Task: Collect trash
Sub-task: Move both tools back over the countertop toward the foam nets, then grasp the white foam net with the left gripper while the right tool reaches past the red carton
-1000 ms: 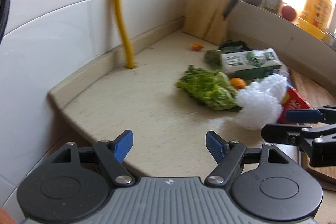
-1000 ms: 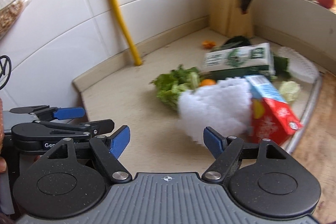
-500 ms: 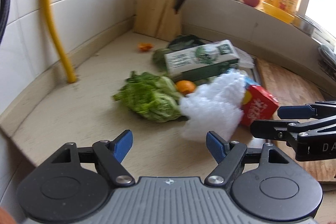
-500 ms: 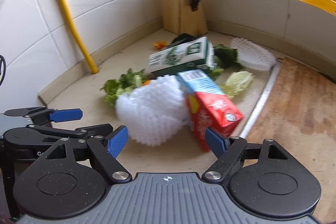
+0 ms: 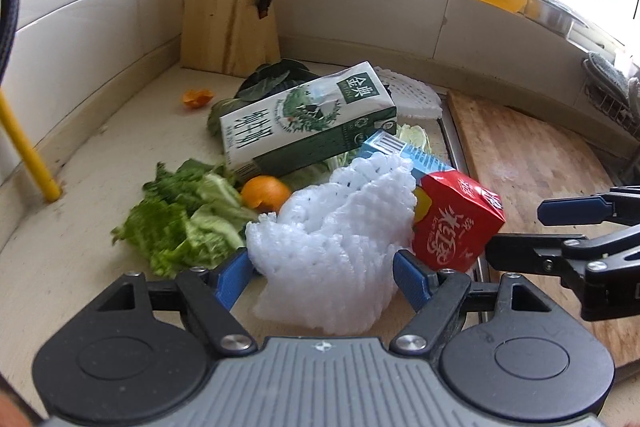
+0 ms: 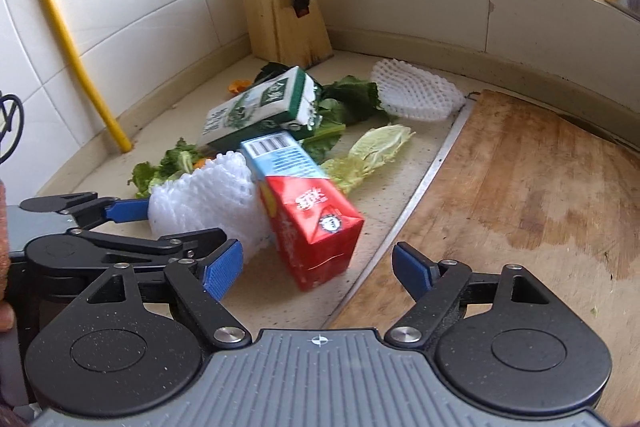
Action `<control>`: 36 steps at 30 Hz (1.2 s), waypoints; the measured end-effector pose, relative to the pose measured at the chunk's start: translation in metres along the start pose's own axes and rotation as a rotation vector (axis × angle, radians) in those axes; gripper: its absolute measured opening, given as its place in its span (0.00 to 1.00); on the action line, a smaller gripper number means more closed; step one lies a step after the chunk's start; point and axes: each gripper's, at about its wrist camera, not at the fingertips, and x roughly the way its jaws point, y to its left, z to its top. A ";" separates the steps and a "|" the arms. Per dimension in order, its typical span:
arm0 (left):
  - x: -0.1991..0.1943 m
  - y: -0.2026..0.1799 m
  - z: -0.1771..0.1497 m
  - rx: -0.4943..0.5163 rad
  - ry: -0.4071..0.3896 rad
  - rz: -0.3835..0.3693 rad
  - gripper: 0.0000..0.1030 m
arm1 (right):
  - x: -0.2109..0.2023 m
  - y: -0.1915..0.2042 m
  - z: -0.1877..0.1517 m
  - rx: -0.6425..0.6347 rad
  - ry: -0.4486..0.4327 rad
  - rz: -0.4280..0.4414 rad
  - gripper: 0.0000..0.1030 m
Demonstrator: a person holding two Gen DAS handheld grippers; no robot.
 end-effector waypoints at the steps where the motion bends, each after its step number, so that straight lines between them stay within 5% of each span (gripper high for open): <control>1: 0.004 -0.001 0.002 0.005 0.002 0.001 0.74 | 0.002 -0.001 0.001 -0.001 0.002 0.001 0.85; 10: 0.028 -0.007 0.008 0.035 0.005 -0.008 0.74 | 0.024 -0.015 0.016 -0.019 0.023 0.014 0.85; 15: 0.024 -0.004 0.006 0.053 0.010 -0.038 0.49 | 0.034 -0.018 0.020 -0.024 0.037 0.018 0.85; 18: 0.018 0.004 0.005 0.021 0.017 -0.067 0.42 | 0.040 -0.016 0.022 -0.040 0.046 0.031 0.85; 36: -0.006 0.019 -0.005 -0.045 0.016 -0.048 0.40 | 0.062 0.002 0.029 -0.135 0.080 0.082 0.85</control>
